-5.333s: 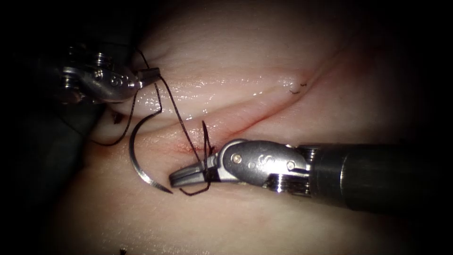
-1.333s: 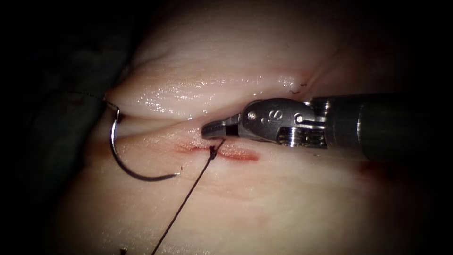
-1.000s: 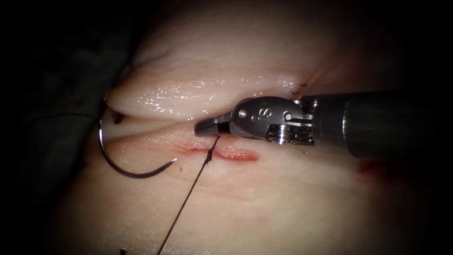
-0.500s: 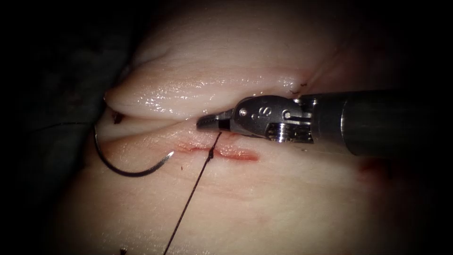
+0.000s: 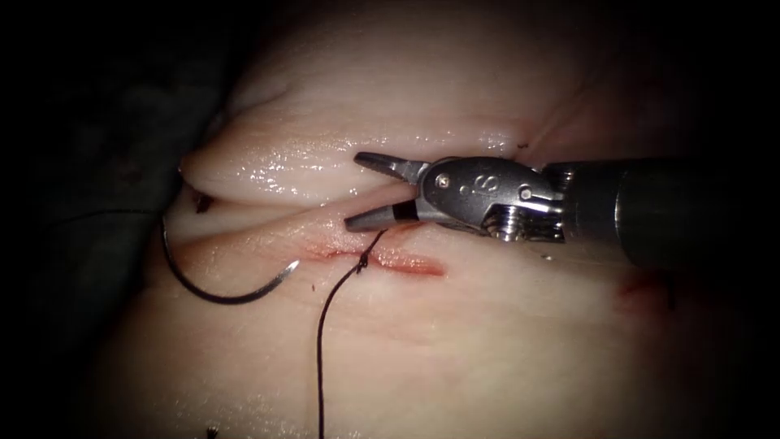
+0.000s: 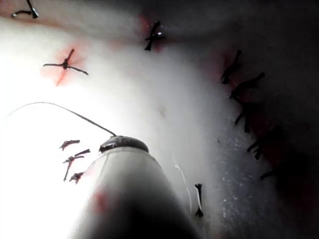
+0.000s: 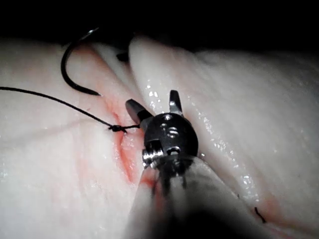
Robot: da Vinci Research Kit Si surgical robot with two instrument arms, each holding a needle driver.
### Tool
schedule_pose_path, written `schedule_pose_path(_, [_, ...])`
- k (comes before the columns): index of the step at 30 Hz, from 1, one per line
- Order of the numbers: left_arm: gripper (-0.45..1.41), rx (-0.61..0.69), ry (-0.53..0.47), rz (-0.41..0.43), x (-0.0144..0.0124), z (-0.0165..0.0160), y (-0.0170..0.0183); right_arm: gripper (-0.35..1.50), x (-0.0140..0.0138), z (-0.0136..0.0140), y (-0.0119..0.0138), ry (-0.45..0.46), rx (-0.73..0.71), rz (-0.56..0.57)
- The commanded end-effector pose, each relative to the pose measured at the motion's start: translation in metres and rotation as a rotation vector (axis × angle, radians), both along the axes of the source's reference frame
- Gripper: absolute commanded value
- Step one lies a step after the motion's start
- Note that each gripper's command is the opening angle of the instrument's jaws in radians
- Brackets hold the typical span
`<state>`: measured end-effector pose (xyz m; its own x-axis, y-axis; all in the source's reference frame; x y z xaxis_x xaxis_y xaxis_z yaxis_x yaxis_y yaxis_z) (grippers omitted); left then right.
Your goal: Wound Closure
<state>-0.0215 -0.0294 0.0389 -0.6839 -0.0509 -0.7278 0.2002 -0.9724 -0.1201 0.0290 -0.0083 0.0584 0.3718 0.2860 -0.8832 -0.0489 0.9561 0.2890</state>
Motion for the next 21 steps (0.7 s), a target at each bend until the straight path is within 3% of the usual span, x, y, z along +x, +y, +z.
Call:
schedule_pose_path(1, [-0.45,-0.015,-0.010,-0.007,-0.0007,0.0001,-0.0001,1.28,0.0000,-0.0002,0.0000,0.025,0.024,0.025])
schedule_pose_path(8, [-0.45,-0.085,0.006,-0.016,-0.0027,-0.0016,0.0041,1.33,-0.0041,-0.0027,0.0025,0.126,0.068,0.167])
schedule_pose_path(11, [-0.45,-0.108,0.001,-0.027,-0.0032,-0.0021,0.0060,1.23,-0.0065,-0.0035,0.0030,0.134,0.053,0.263])
schedule_pose_path(16, [-0.45,-0.135,0.017,-0.018,-0.0031,-0.0030,0.0091,1.15,-0.0089,-0.0046,0.0011,0.078,-0.017,0.314])
schedule_pose_path(21, [-0.45,-0.128,0.021,-0.036,-0.0028,-0.0038,0.0117,1.08,-0.0085,-0.0058,-0.0025,0.108,-0.035,0.295])
